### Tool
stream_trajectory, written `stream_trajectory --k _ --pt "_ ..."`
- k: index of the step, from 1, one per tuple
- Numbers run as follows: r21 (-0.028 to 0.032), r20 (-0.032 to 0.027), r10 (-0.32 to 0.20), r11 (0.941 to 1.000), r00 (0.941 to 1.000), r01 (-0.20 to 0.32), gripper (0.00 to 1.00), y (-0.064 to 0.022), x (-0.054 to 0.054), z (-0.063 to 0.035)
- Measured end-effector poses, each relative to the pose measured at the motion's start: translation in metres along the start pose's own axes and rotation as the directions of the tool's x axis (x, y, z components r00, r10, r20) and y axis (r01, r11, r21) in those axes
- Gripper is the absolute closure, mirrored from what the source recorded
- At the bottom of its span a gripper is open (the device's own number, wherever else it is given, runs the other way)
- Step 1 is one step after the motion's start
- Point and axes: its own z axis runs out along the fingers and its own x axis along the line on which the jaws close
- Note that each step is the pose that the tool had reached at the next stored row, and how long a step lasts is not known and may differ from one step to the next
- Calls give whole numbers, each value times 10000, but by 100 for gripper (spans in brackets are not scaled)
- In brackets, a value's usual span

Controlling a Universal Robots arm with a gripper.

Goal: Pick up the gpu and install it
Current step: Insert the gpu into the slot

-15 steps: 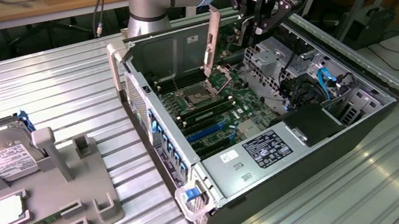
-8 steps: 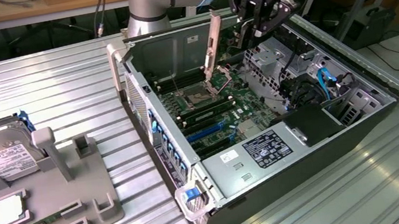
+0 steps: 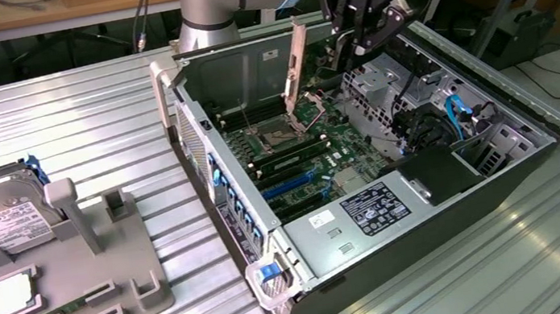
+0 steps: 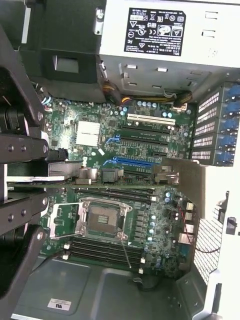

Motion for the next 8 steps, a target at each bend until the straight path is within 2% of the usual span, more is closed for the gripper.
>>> stream_trajectory --k 8 --pt "0 1 0 10000 10000 0 72 0 0 35"
